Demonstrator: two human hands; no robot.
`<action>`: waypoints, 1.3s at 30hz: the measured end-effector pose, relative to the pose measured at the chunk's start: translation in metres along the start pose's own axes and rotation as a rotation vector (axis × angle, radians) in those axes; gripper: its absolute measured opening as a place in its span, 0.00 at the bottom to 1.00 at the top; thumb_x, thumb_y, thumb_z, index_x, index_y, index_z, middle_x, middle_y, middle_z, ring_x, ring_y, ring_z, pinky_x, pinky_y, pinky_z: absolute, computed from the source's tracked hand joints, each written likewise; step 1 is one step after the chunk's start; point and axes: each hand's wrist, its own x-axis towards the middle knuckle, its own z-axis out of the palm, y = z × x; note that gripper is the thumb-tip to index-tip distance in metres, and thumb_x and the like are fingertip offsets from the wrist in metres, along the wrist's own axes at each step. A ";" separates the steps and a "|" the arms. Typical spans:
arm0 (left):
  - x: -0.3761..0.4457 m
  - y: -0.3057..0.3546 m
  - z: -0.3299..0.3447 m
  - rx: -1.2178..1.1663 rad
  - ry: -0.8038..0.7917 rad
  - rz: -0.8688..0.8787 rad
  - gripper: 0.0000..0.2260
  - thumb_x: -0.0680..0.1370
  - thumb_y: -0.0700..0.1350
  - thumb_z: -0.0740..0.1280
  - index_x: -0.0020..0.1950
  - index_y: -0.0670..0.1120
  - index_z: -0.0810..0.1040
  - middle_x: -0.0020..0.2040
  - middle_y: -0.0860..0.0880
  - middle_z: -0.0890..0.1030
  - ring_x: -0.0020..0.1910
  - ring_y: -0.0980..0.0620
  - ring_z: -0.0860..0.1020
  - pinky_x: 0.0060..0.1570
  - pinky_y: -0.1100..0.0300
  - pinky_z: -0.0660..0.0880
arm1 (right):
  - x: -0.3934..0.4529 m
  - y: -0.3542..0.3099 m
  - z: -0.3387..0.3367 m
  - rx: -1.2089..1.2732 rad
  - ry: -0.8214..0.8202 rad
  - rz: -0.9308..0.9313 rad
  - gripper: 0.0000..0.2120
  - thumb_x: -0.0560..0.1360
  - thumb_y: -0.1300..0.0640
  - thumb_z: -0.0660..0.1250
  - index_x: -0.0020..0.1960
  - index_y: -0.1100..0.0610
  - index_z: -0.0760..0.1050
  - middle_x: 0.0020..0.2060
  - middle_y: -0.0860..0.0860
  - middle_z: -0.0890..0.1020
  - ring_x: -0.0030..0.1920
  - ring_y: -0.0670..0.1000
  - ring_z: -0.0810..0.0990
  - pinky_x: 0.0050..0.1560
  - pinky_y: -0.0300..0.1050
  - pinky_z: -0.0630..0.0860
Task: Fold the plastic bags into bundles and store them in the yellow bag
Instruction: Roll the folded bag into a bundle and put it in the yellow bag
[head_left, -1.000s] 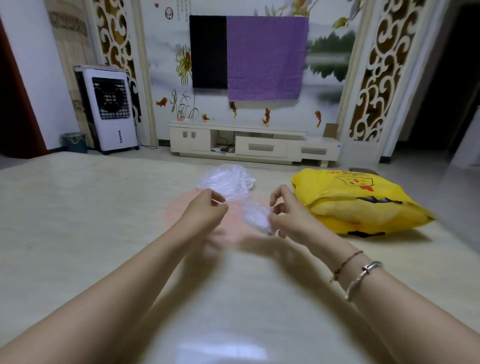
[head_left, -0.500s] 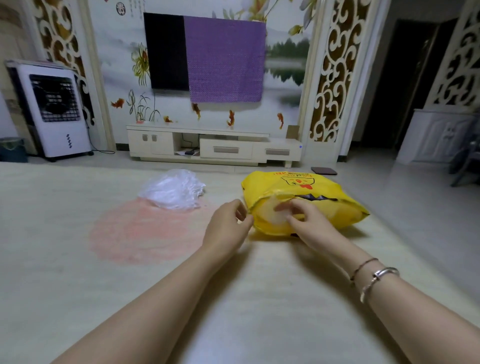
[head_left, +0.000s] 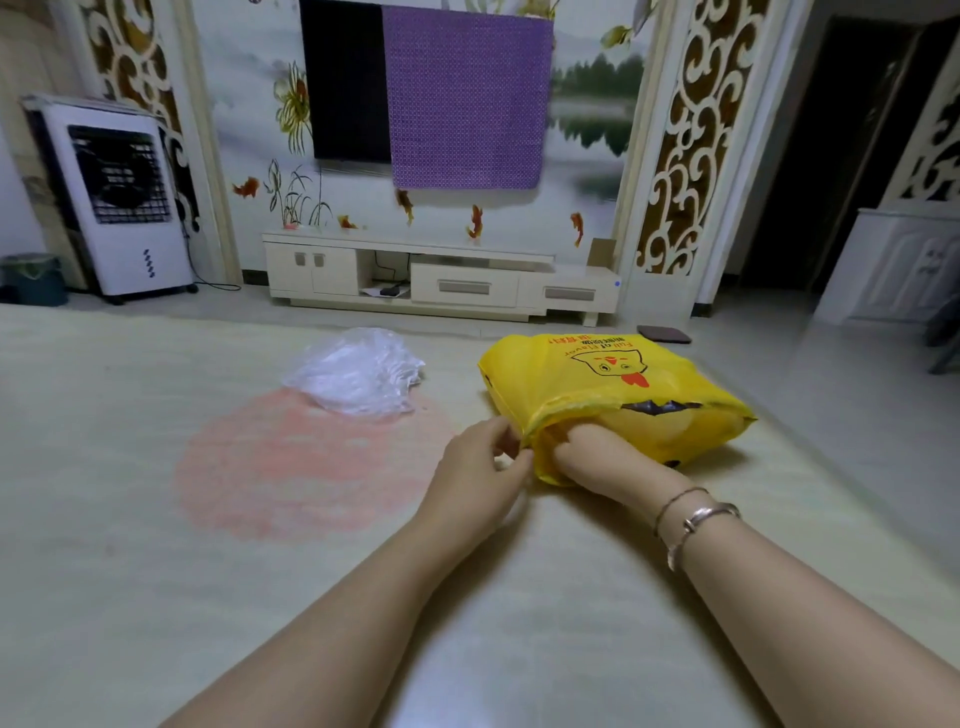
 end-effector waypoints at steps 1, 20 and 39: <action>0.000 0.001 0.000 -0.001 0.003 -0.010 0.07 0.72 0.49 0.67 0.36 0.51 0.72 0.37 0.53 0.77 0.44 0.48 0.77 0.49 0.48 0.75 | -0.006 0.004 0.002 0.056 0.045 -0.066 0.09 0.79 0.61 0.56 0.54 0.61 0.73 0.54 0.60 0.78 0.56 0.59 0.76 0.57 0.50 0.72; -0.035 -0.019 -0.166 -0.044 -0.005 -0.377 0.03 0.77 0.38 0.66 0.45 0.43 0.78 0.48 0.43 0.83 0.45 0.49 0.78 0.34 0.72 0.72 | -0.033 -0.090 0.013 0.426 0.339 -0.419 0.14 0.73 0.67 0.59 0.48 0.53 0.79 0.41 0.46 0.82 0.44 0.47 0.79 0.46 0.40 0.73; -0.029 -0.073 -0.214 -0.432 0.120 -0.588 0.03 0.80 0.40 0.64 0.49 0.43 0.77 0.49 0.45 0.82 0.42 0.49 0.81 0.33 0.59 0.81 | 0.122 -0.199 0.080 -0.061 0.478 -0.262 0.13 0.74 0.61 0.60 0.53 0.56 0.81 0.48 0.54 0.83 0.56 0.59 0.70 0.50 0.47 0.63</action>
